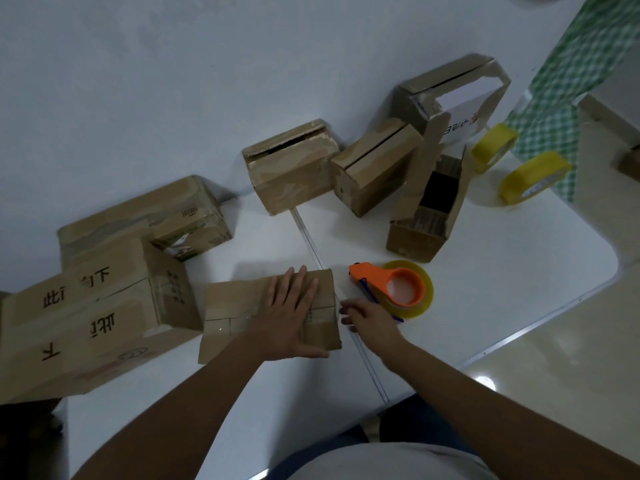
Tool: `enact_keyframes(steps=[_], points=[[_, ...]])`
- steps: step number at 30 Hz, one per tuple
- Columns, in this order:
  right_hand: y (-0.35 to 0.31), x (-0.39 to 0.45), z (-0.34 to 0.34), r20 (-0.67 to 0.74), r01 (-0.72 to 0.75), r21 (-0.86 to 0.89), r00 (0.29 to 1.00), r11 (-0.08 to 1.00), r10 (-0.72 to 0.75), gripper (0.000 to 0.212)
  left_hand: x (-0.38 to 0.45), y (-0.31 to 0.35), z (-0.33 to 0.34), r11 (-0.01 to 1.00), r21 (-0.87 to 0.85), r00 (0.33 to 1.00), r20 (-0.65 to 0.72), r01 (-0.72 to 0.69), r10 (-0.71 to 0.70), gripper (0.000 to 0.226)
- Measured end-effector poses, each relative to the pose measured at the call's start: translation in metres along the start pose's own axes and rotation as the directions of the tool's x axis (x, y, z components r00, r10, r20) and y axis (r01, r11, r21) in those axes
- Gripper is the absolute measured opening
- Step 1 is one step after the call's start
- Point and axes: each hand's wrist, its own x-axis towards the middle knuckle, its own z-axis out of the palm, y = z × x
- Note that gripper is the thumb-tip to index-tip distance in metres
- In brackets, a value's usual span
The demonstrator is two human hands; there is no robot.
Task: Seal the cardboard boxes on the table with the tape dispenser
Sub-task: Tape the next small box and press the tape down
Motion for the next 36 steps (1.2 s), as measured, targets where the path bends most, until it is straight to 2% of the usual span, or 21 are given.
enact_keyframes(steps=[8,10,12,14,18,22,24,26,29,31,32,34,36], points=[[-0.006,-0.003,0.041,0.134,0.02,-0.066,0.991,0.998,-0.011,0.053,-0.001,0.002,-0.004,0.999,0.032,1.0,0.016,0.005,-0.005,0.13],[-0.002,0.001,0.038,0.125,-0.058,-0.049,0.99,0.997,0.064,0.057,-0.002,0.002,-0.005,1.0,0.018,1.0,0.01,0.001,-0.002,0.13],[0.005,0.001,0.033,0.039,-0.122,-0.028,0.992,0.992,0.123,0.063,-0.001,0.003,-0.004,1.0,0.014,1.0,0.009,0.005,-0.005,0.129],[0.008,-0.003,0.034,-0.012,-0.067,-0.003,0.998,0.998,0.067,0.059,-0.001,0.002,-0.004,1.0,0.021,1.0,0.014,0.007,-0.008,0.129],[0.005,-0.011,0.043,0.14,0.166,-0.174,0.98,0.971,-0.142,0.063,-0.001,0.002,-0.004,0.999,0.036,1.0,0.024,0.01,-0.01,0.127],[0.004,-0.007,0.034,0.214,0.195,-0.161,0.964,0.967,-0.159,0.064,0.0,0.001,-0.002,1.0,0.003,1.0,0.015,0.007,-0.007,0.129],[0.005,-0.005,0.027,0.155,0.155,-0.195,0.98,0.968,-0.126,0.053,0.003,-0.005,-0.005,0.998,0.017,0.998,0.045,-0.054,0.054,0.129],[0.006,-0.004,0.021,0.067,0.124,-0.151,0.991,0.981,-0.115,0.041,0.007,-0.019,-0.016,0.978,0.084,0.977,0.11,-0.193,0.184,0.125],[0.013,-0.004,0.015,0.024,0.071,-0.076,0.997,0.995,-0.069,0.037,0.012,-0.041,-0.037,0.911,0.202,0.924,0.208,-0.361,0.32,0.114],[0.018,-0.004,0.011,0.053,0.034,-0.071,0.998,0.997,-0.03,0.037,0.007,-0.046,-0.043,0.938,0.125,0.932,0.214,-0.322,0.291,0.105],[0.02,-0.003,0.01,0.067,0.028,-0.08,0.997,0.996,-0.022,0.035,0.002,-0.043,-0.043,0.967,0.028,0.951,0.192,-0.252,0.242,0.098],[0.022,-0.002,0.008,0.067,0.033,-0.111,0.997,0.993,-0.026,0.032,-0.009,-0.027,-0.036,0.986,-0.156,0.989,0.124,-0.057,0.077,0.089],[0.024,0.0,0.006,0.027,0.021,-0.109,0.999,0.994,-0.018,0.029,-0.015,-0.006,-0.026,0.969,-0.222,0.994,0.034,0.11,-0.105,0.087]])
